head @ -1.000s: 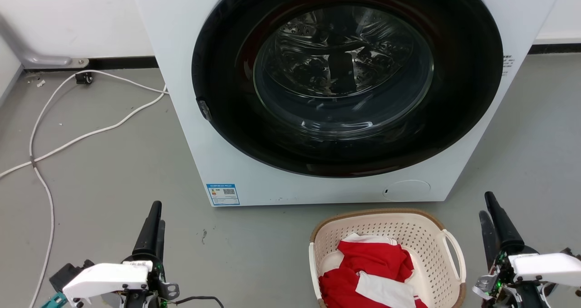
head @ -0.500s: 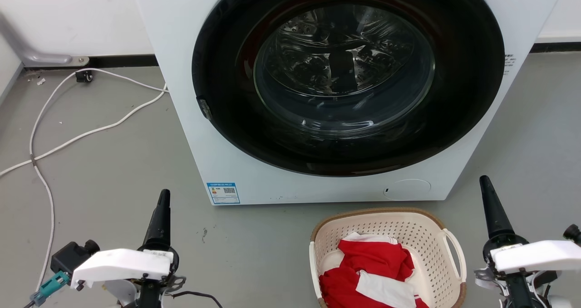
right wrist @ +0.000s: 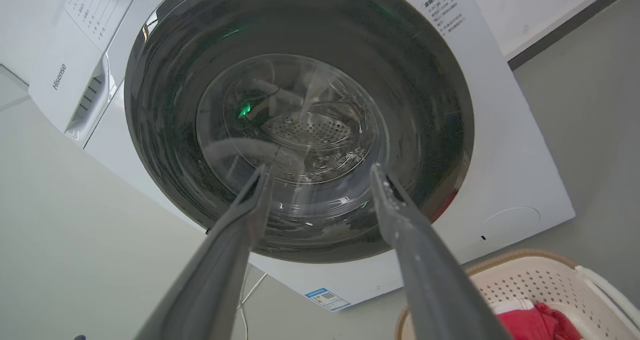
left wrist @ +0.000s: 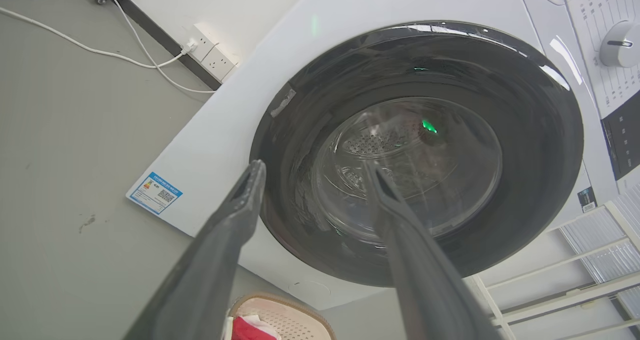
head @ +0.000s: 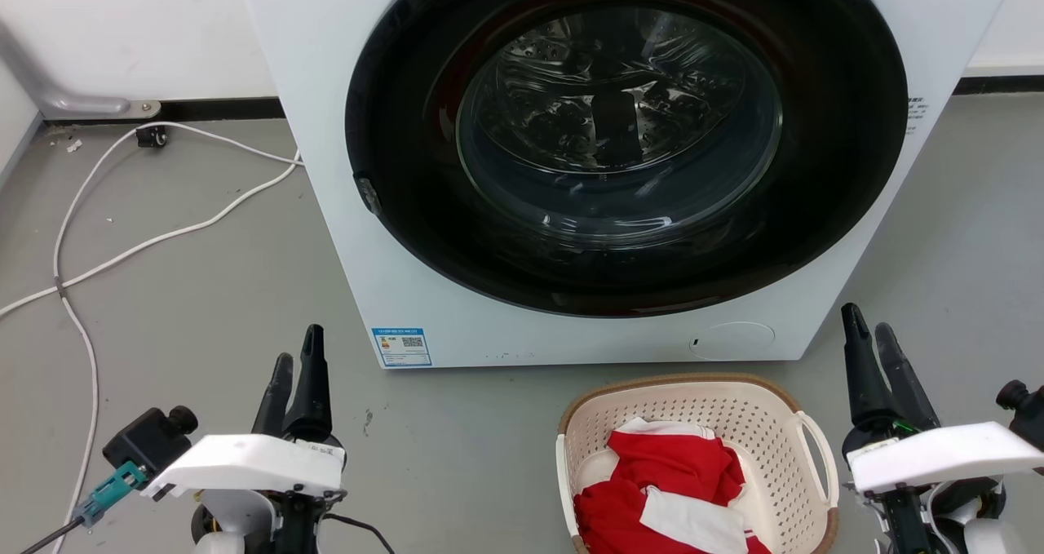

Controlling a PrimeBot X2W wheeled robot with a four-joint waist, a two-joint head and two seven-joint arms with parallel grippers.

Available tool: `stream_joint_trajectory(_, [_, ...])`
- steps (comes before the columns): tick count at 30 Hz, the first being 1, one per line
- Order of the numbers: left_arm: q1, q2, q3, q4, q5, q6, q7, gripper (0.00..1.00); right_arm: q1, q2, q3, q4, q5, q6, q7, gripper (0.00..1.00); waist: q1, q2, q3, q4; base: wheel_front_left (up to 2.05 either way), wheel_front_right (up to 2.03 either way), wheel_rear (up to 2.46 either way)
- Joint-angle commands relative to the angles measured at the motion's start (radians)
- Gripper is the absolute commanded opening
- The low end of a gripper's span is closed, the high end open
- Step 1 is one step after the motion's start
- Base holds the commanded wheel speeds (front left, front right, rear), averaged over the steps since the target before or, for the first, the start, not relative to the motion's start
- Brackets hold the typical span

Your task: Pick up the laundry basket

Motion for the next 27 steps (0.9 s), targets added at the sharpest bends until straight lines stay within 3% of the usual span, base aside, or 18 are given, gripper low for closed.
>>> stream_joint_trajectory(1, [-0.026,0.004,-0.004,-0.020,0.034,0.002,-0.011,1.00,-0.010,-0.003,0.003,-0.022,-0.039,0.000,-0.011,1.00,0.0000,0.0000,0.000,0.000,0.00,0.00,0.00])
stream_joint_trajectory(27, [-0.032,0.008,-0.062,-0.059,0.410,0.033,-0.089,1.00,0.005,-0.005,0.018,-0.083,-0.402,0.000,-0.089,1.00,0.0000,0.0000,0.004,0.002,0.00,0.00,0.00])
